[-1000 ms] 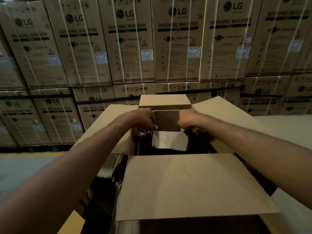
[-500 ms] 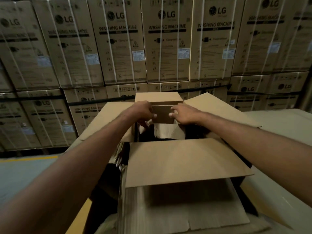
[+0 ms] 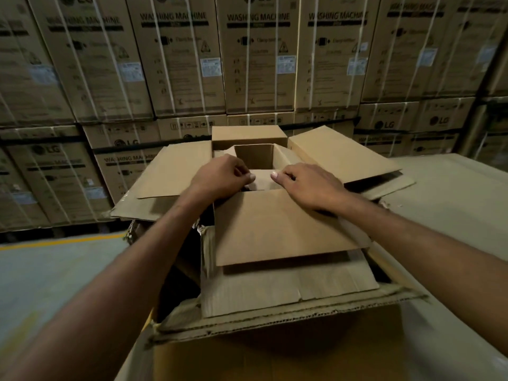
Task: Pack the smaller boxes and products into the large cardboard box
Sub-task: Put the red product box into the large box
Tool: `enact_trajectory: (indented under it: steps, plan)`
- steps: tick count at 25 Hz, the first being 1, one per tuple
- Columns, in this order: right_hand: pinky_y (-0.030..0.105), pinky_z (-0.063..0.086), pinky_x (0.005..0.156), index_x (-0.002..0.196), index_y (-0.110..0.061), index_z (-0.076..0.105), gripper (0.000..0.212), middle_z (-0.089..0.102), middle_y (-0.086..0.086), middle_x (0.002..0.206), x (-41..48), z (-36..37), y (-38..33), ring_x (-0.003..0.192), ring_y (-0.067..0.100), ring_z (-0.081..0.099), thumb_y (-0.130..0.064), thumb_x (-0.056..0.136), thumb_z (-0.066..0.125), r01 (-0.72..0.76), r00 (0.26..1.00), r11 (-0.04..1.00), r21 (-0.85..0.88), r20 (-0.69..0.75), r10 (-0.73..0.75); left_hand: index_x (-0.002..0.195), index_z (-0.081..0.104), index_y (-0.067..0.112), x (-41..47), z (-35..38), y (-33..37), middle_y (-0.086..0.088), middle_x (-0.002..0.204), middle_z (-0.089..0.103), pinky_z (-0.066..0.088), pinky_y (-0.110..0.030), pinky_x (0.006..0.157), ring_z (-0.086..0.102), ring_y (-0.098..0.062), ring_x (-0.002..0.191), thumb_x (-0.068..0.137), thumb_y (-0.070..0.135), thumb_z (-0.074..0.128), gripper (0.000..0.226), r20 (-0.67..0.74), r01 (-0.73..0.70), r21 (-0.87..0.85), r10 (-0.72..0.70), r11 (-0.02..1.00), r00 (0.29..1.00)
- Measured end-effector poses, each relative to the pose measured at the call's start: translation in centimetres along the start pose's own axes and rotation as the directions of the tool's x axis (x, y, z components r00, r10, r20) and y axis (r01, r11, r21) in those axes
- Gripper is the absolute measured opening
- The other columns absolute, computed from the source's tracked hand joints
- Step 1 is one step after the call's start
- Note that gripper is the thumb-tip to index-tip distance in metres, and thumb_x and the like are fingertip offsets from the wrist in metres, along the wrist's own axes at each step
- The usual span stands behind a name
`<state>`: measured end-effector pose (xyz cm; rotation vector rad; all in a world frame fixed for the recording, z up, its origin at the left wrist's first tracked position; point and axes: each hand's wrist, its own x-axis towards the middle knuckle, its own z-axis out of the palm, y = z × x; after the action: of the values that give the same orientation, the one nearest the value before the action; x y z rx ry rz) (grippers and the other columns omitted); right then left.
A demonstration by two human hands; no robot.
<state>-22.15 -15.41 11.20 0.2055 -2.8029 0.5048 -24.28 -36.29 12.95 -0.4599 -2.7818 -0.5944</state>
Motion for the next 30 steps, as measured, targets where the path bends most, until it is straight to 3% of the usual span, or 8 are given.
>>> enact_trajectory:
  steps: [3, 5, 7, 10, 16, 24, 27, 30]
  plan:
    - [0.031, 0.04, 0.063, 0.091, -0.03, 0.067, 0.046, 0.061, -0.009, 0.086, -2.0, 0.0, 1.1, 0.077, 0.007, 0.053, -0.061, 0.104, 0.036, 0.077, 0.989, 0.997, 0.004, -0.125, -0.076, 0.103, 0.076, 0.021, -2.3, -0.5, 0.8, 0.005, 0.099, 0.073, 0.052, -0.031, 0.073, 0.065, -0.011, 0.091, 0.097, 0.042, 0.063, 0.025, -0.17, -0.014, -0.029, 0.009, 0.999, 0.985]
    - [0.039, 0.047, 0.077, 0.089, -0.029, 0.065, 0.051, 0.062, -0.008, 0.085, -3.7, 0.9, 2.1, 0.081, 0.012, 0.055, -0.06, 0.106, 0.028, 0.176, 0.969, 0.983, -0.052, -0.167, -0.182, 0.101, 0.075, 0.023, -4.1, 0.0, 1.4, 0.007, 0.088, 0.068, 0.044, -0.03, 0.066, 0.059, -0.008, 0.078, 0.101, 0.045, 0.055, 0.03, -0.209, -0.011, 0.073, 0.026, 0.997, 0.978]
    - [0.044, 0.044, 0.098, 0.115, -0.029, 0.065, 0.055, 0.067, -0.002, 0.113, -4.9, 1.3, 3.0, 0.107, 0.018, 0.056, -0.063, 0.105, 0.023, 0.226, 0.957, 0.971, -0.084, -0.167, -0.237, 0.104, 0.073, 0.023, -5.5, 0.8, 2.0, 0.006, 0.084, 0.063, 0.044, -0.034, 0.072, 0.052, -0.007, 0.07, 0.104, 0.052, 0.043, 0.041, -0.212, 0.015, 0.171, 0.022, 0.985, 0.977]
    - [0.047, 0.03, 0.113, 0.148, -0.026, 0.044, 0.061, 0.043, 0.001, 0.151, -7.0, 0.5, 3.8, 0.139, 0.022, 0.034, -0.065, 0.102, 0.031, 0.243, 0.942, 0.961, -0.129, -0.207, -0.266, 0.127, 0.062, 0.027, -7.6, 1.3, 2.9, -0.001, 0.122, 0.064, 0.042, -0.043, 0.095, 0.057, -0.019, 0.107, 0.101, 0.058, 0.043, 0.045, -0.275, 0.061, 0.145, -0.018, 0.988, 0.961]
    - [0.049, 0.02, 0.119, 0.151, -0.03, 0.034, 0.074, 0.026, 0.002, 0.158, -14.3, 1.4, 6.2, 0.144, 0.024, 0.022, -0.069, 0.091, 0.053, 0.293, 0.945, 0.947, -0.132, -0.109, -0.308, 0.152, 0.029, 0.037, -15.5, 5.0, 6.1, 0.001, 0.161, 0.014, 0.03, -0.061, 0.114, 0.023, -0.029, 0.147, 0.089, 0.063, 0.062, 0.076, -0.232, 0.142, 0.127, -0.11, 0.982, 0.966]
    - [0.038, 0.045, 0.094, 0.156, -0.029, 0.016, 0.103, 0.02, 0.008, 0.157, -18.7, 0.2, 6.0, 0.139, 0.032, 0.032, -0.048, 0.079, 0.081, -0.088, 0.996, 0.989, 0.12, 0.034, 0.085, 0.16, 0.002, 0.019, -21.6, 5.0, 6.7, -0.017, 0.163, 0.017, 0.047, -0.054, 0.101, 0.042, -0.04, 0.139, 0.088, 0.056, 0.069, 0.106, -0.158, 0.445, -0.119, -0.46, 0.887, 0.874]
    - [0.026, 0.047, 0.058, 0.158, -0.029, 0.003, 0.104, 0.049, 0.008, 0.144, -19.5, 0.7, 6.3, 0.097, 0.022, 0.064, -0.05, 0.087, 0.076, -0.167, 0.984, 0.969, 0.179, 0.094, 0.152, 0.158, 0.007, 0.014, -22.2, 5.3, 6.7, -0.019, 0.152, 0.043, 0.051, -0.049, 0.09, 0.055, -0.038, 0.129, 0.089, 0.058, 0.066, 0.101, -0.15, 0.476, -0.068, -0.481, 0.877, 0.864]
    - [0.034, 0.057, 0.061, 0.159, -0.032, -0.003, 0.101, 0.054, 0.009, 0.14, -20.6, 1.1, 6.2, 0.091, 0.023, 0.066, -0.058, 0.091, 0.067, -0.134, 0.991, 0.98, 0.147, 0.036, 0.131, 0.152, 0.02, 0.015, -22.8, 6.1, 6.8, -0.016, 0.14, 0.055, 0.054, -0.044, 0.079, 0.063, -0.034, 0.117, 0.088, 0.064, 0.063, 0.091, -0.201, 0.467, 0.002, -0.457, 0.884, 0.867]
